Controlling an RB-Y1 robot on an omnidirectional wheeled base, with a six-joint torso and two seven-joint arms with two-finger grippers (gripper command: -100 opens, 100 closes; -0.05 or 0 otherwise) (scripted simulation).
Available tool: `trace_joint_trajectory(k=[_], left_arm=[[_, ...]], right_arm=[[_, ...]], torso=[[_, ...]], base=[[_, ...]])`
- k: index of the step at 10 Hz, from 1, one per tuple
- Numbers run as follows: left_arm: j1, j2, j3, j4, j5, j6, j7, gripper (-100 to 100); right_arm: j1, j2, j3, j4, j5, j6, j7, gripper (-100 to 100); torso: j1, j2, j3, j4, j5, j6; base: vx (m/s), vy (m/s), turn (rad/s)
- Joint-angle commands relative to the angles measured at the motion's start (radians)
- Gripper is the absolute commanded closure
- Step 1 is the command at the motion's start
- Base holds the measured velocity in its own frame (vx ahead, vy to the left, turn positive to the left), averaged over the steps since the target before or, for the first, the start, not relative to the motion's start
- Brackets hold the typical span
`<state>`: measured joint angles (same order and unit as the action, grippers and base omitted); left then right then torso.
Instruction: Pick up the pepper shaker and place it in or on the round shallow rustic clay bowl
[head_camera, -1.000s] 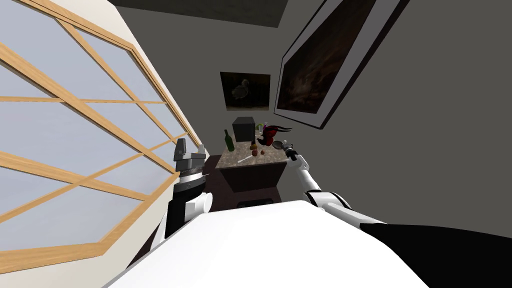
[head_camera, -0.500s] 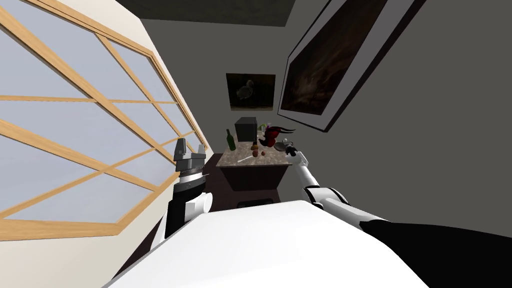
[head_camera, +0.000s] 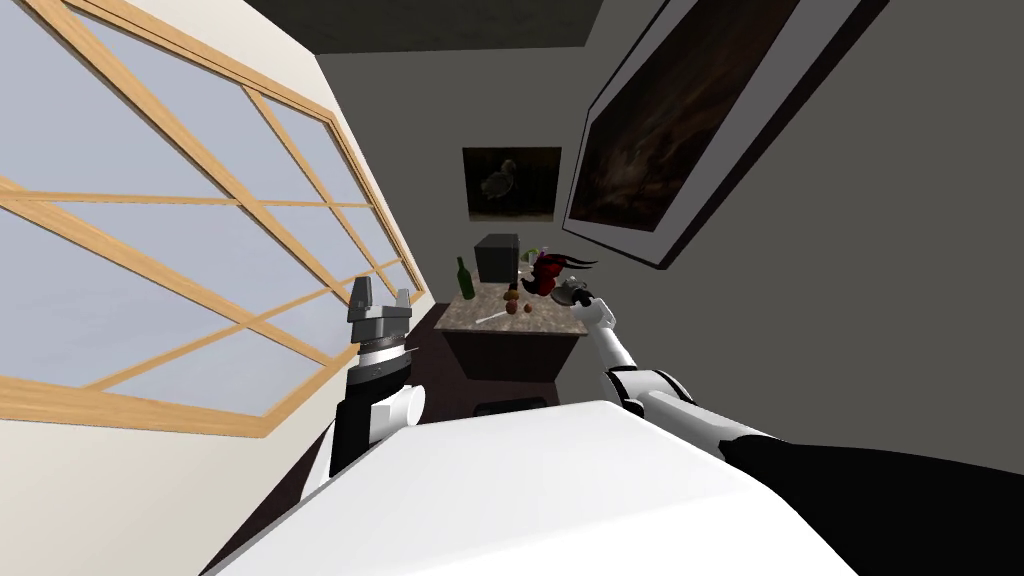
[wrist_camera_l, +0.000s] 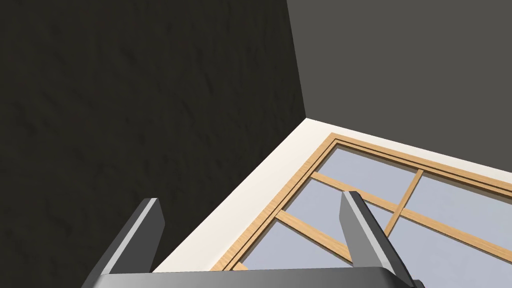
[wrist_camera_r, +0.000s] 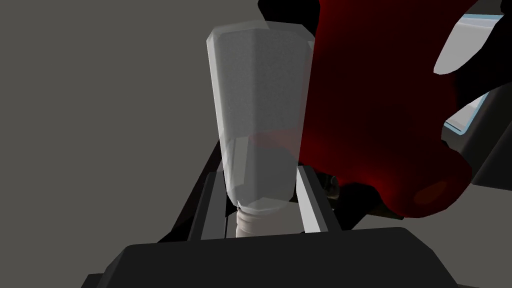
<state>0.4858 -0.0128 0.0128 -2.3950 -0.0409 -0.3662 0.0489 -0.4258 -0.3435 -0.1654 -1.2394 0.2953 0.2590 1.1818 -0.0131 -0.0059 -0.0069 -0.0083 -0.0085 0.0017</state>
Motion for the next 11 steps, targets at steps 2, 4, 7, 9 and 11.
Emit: trace_joint_trajectory(k=[2, 4, 7, 9, 11], left_arm=[[0.000, 0.000, 0.000, 0.000, 0.000, 0.000, 0.000, 0], [0.000, 0.000, 0.000, 0.000, 0.000, 0.000, 0.000, 0], [0.000, 0.000, 0.000, 0.000, 0.000, 0.000, 0.000, 0], [0.000, 0.000, 0.000, 0.000, 0.000, 0.000, 0.000, 0], [0.000, 0.000, 0.000, 0.000, 0.000, 0.000, 0.000, 0]], right_arm=[[-0.013, 0.002, -0.002, -0.005, -0.015, 0.060, -0.003, 100], [-0.025, 0.007, -0.006, -0.012, -0.031, 0.115, -0.007, 100], [-0.037, 0.020, -0.011, -0.020, -0.048, 0.175, -0.011, 100], [-0.039, 0.023, -0.012, -0.022, -0.051, 0.183, -0.011, 100], [-0.040, 0.023, -0.012, -0.022, -0.052, 0.187, -0.012, -100]], torso=[[0.001, 0.000, 0.000, 0.000, 0.000, 0.002], [0.001, 0.001, 0.001, 0.000, 0.000, 0.001], [0.001, 0.001, 0.001, 0.000, 0.000, 0.001], [0.001, 0.002, 0.001, 0.000, 0.000, 0.001], [0.005, 0.002, 0.001, 0.000, 0.001, 0.002]], base=[[0.001, -0.061, 0.065], [0.000, -0.079, 0.163], [-0.004, -0.081, 0.107], [0.000, -0.047, 0.072], [0.000, -0.003, -0.001]])
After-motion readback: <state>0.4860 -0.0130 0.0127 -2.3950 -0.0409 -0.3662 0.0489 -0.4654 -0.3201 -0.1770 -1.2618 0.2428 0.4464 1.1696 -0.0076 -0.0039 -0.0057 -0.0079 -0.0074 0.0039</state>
